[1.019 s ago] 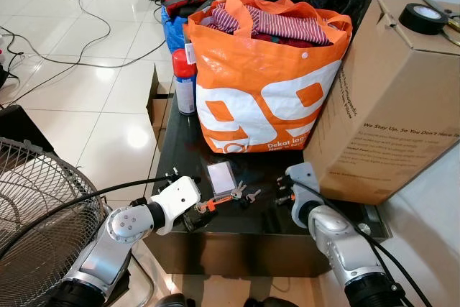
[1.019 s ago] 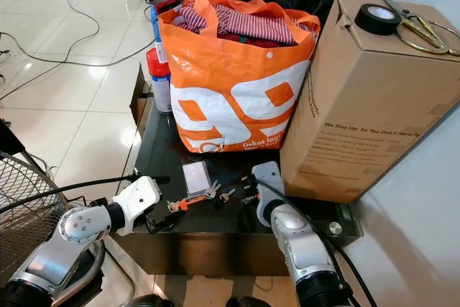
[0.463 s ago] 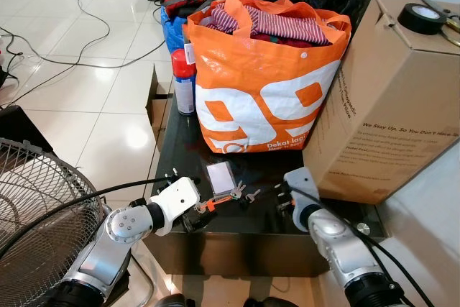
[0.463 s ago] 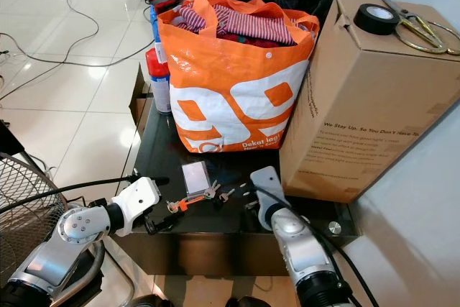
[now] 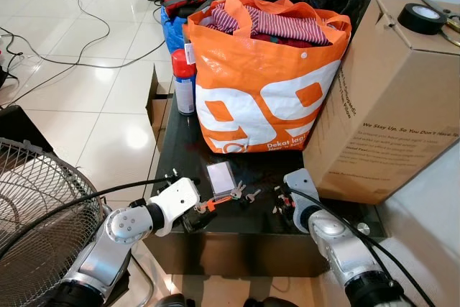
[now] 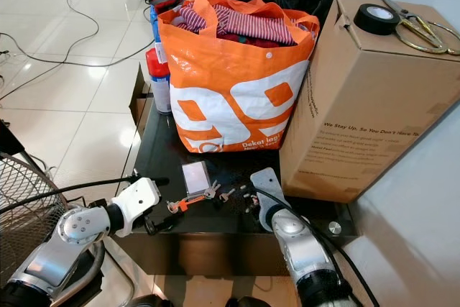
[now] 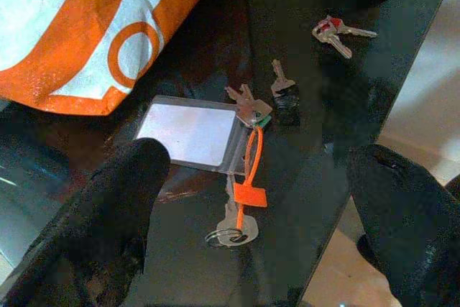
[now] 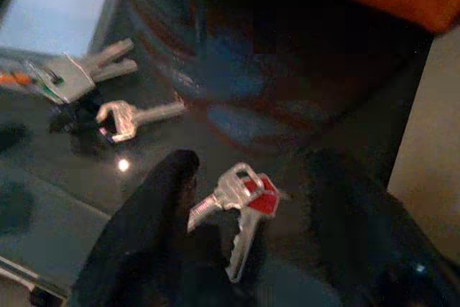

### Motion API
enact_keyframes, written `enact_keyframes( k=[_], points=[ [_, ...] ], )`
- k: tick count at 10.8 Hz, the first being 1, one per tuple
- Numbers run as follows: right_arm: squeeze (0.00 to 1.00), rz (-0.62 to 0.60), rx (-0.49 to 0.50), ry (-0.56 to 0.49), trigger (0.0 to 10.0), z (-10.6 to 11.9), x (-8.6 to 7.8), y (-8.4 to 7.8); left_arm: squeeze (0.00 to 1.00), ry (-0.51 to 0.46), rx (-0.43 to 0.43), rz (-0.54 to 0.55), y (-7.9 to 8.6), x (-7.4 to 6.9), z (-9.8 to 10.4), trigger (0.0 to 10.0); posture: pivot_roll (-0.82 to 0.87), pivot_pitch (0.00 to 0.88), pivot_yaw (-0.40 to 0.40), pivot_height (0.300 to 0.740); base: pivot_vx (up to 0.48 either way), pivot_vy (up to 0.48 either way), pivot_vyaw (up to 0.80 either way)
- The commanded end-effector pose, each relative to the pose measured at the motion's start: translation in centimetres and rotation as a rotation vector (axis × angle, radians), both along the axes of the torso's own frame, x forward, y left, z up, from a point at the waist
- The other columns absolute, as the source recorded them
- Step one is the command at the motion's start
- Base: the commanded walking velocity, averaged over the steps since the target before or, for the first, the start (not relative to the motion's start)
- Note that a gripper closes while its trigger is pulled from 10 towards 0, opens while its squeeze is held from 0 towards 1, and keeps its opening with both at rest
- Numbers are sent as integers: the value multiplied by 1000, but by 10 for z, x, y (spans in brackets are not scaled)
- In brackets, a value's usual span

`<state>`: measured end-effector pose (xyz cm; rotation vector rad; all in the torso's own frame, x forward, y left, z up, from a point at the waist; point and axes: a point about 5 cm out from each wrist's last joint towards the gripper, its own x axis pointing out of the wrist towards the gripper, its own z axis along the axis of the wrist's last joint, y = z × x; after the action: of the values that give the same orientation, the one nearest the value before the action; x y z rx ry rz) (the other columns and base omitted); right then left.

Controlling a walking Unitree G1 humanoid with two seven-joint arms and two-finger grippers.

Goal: Hang keys on a hook

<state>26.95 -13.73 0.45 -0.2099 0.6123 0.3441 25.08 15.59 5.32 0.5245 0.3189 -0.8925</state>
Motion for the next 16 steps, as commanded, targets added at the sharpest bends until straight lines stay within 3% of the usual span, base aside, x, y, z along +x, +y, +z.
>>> enact_keyframes(
  k=[1,2,3,4,5,8,10,12,16],
  points=[
    [1000,-38,3,53,10000,-7,-1,-4,533,9,9,-2,0,-3,-2,10000,-14,76,-66,740,0,0,0],
    [918,-147,62,109,10000,-13,1,-4,529,11,11,-4,1,-4,-2,10000,-11,86,-66,740,0,0,0],
    [71,-189,93,129,10000,-16,2,-3,533,13,14,-6,2,-6,-2,10000,-5,98,-66,740,0,0,0],
    [0,-233,158,158,10000,-18,5,4,533,21,22,-10,4,-9,-3,10000,0,111,-68,740,0,0,0],
    [0,-250,206,174,10000,-18,6,9,533,26,26,-10,7,-13,-3,10000,4,120,-73,740,0,0,0],
    [0,-264,221,188,10000,-20,7,10,533,32,28,-3,8,-16,-3,10000,5,129,-82,740,0,0,0],
    [0,-240,159,184,10000,-23,5,11,533,33,27,0,8,-16,-3,10000,3,128,-83,740,0,0,0],
    [0,-236,108,216,0,-29,-1,18,529,31,31,-4,7,-16,-3,10000,4,129,-82,740,0,0,0],
    [0,-252,116,264,0,-36,-6,18,533,31,37,-10,6,-15,-3,10000,6,114,-77,740,0,0,0]
  ],
)
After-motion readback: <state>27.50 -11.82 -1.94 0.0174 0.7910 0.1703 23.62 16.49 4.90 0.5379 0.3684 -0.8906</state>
